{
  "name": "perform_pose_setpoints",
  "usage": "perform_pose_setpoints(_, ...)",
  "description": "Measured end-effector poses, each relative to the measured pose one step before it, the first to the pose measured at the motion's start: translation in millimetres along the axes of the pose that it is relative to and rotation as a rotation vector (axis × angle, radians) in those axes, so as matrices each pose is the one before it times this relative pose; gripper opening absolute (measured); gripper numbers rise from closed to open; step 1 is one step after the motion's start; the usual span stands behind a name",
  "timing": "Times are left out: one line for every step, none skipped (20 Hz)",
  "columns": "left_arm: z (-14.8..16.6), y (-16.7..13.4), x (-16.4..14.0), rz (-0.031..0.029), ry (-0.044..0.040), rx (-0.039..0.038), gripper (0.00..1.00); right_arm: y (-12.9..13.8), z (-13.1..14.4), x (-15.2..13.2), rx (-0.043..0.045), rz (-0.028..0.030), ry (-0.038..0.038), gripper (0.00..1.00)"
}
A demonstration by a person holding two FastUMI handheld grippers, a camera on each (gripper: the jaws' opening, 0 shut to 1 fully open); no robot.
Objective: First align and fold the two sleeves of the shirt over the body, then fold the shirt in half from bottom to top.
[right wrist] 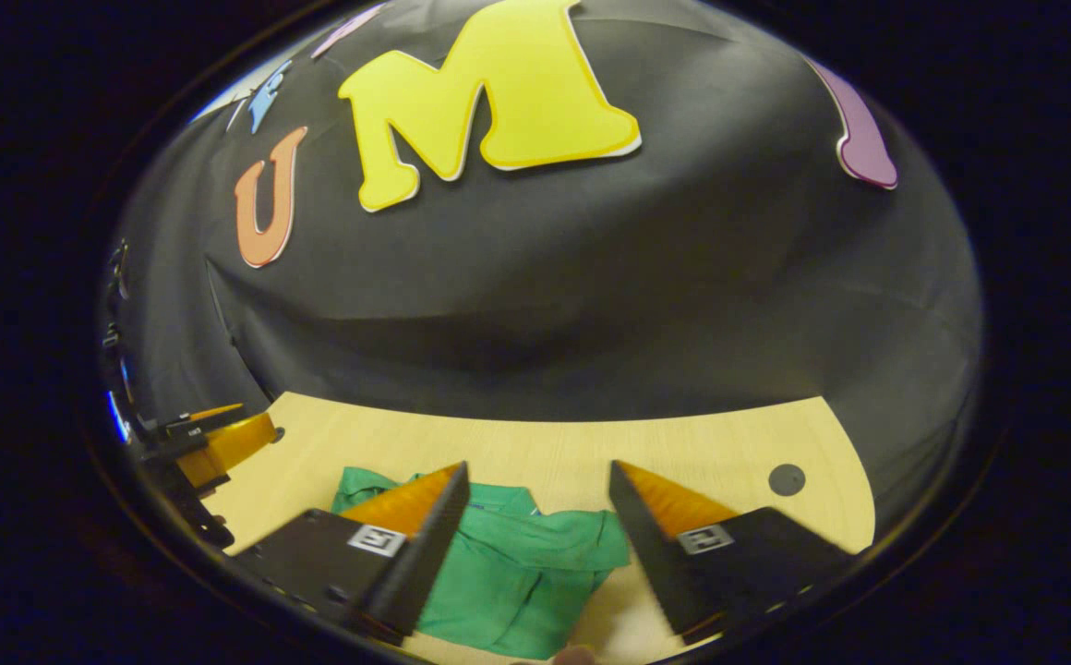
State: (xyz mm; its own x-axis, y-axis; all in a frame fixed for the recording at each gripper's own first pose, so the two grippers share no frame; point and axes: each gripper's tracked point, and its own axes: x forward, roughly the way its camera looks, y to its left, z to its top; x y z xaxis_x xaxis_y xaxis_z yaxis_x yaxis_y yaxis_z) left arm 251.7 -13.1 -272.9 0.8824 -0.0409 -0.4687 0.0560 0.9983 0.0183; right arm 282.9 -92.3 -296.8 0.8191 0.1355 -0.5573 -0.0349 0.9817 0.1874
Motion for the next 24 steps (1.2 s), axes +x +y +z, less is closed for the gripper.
perform_pose_setpoints(4.68,1.51,-3.43,0.00844,-0.01236,0.00556,1.00,-2.80,7.19,-1.78,-0.00519,-0.01476,-0.02492,0.97)
perform_pose_setpoints(4.34,0.78,-3.52,0.00673,-0.00930,0.00292,1.00,0.21,5.75,-5.54,-0.00314,-0.00373,-0.01803,0.96)
perform_pose_setpoints(3.95,1.01,-3.11,0.00259,-0.00876,-0.00086,1.00,2.23,5.20,-5.22,-0.00038,0.00013,-0.01739,0.96)
perform_pose_setpoints(2.39,1.18,-3.05,0.00618,-0.00683,-0.00177,1.00,-1.09,4.59,-3.50,-0.00398,-0.00923,-0.01357,0.96)
perform_pose_setpoints(2.07,-0.18,-3.00,0.00302,-0.00287,0.00030,1.00,-1.35,3.18,-3.44,-0.00887,-0.00603,-0.01228,0.96)
perform_pose_setpoints(1.43,-0.35,-3.78,0.00592,-0.00049,0.00490,1.00,-0.37,2.44,-2.82,-0.00529,-0.00553,-0.00643,0.96)
perform_pose_setpoints(0.30,0.14,-3.68,0.00359,-0.00024,0.00682,1.00,-0.40,0.40,-2.50,-0.00578,-0.00330,-0.00514,0.96)
perform_pose_setpoints(-0.84,-1.66,-1.01,0.00619,0.00109,0.00095,1.00,-0.19,0.13,-1.89,-0.01112,-0.00651,-0.00256,0.96)
perform_pose_setpoints(-0.49,-2.68,-1.83,-0.00019,-0.00057,-0.00686,1.00,0.28,-0.43,-1.61,-0.01345,-0.00384,-0.00347,0.96)
perform_pose_setpoints(-1.12,-3.97,-3.96,-0.00217,0.00357,-0.00630,1.00,1.00,-1.57,-2.72,-0.00042,0.00136,0.00420,0.96)
perform_pose_setpoints(0.85,-3.72,-3.61,-0.00343,-0.00442,-0.00093,1.00,2.04,0.80,-3.09,0.00790,0.00366,-0.00228,0.96)
perform_pose_setpoints(0.81,-2.18,-3.72,-0.00278,-0.00184,0.00399,1.00,0.97,1.20,-3.10,0.00181,0.00102,-0.00389,0.96)
perform_pose_setpoints(1.24,-2.19,-5.34,-0.00288,-0.00423,0.00634,1.00,-0.48,0.84,-4.65,-0.00331,-0.00153,-0.00563,0.96)
perform_pose_setpoints(2.88,0.08,-5.02,0.00097,-0.00598,0.00337,1.00,-0.39,2.18,-5.46,-0.00114,-0.00277,-0.00854,1.00)
perform_pose_setpoints(4.85,-0.64,-6.96,-0.00153,-0.01087,-0.00049,1.00,1.14,1.81,-6.13,0.00428,-0.00107,-0.00422,0.91)
perform_pose_setpoints(4.24,-1.13,-8.23,-0.00280,-0.01103,-0.00131,1.00,1.75,2.67,-7.85,0.00581,0.00029,-0.00618,0.96)
perform_pose_setpoints(5.46,-1.36,-8.66,-0.00108,-0.01261,-0.00129,1.00,0.99,3.45,-9.83,0.00031,-0.00171,-0.00917,0.96)
perform_pose_setpoints(5.61,-0.91,-10.08,-0.00260,-0.01173,0.00179,1.00,1.68,4.28,-11.38,-0.00144,-0.00072,-0.01256,0.96)
perform_pose_setpoints(5.39,-0.57,-11.10,-0.00104,-0.01156,0.00017,1.00,1.94,4.83,-12.10,-0.00237,-0.00198,-0.01546,0.96)
perform_pose_setpoints(5.35,-1.06,-13.83,-0.00289,-0.01225,-0.00043,1.00,2.95,4.28,-14.17,-0.00228,-0.00059,-0.01554,0.96)
perform_pose_setpoints(7.47,-1.42,-15.15,-0.00177,-0.01454,-0.00111,1.00,4.03,3.30,-15.78,-0.00297,-0.00022,-0.01269,1.00)
perform_pose_setpoints(8.55,-0.76,-17.10,-0.00283,-0.01673,-0.00183,1.00,4.36,3.54,-18.21,-0.00342,-0.00225,-0.01371,1.00)
perform_pose_setpoints(8.77,-0.67,-18.55,-0.00181,-0.01856,-0.00046,1.00,4.08,3.24,-19.75,-0.00387,-0.00326,-0.01440,0.96)
perform_pose_setpoints(9.56,0.63,-21.72,0.00535,-0.02003,0.00296,1.00,6.28,4.99,-20.32,-0.00719,-0.00091,-0.01795,1.00)
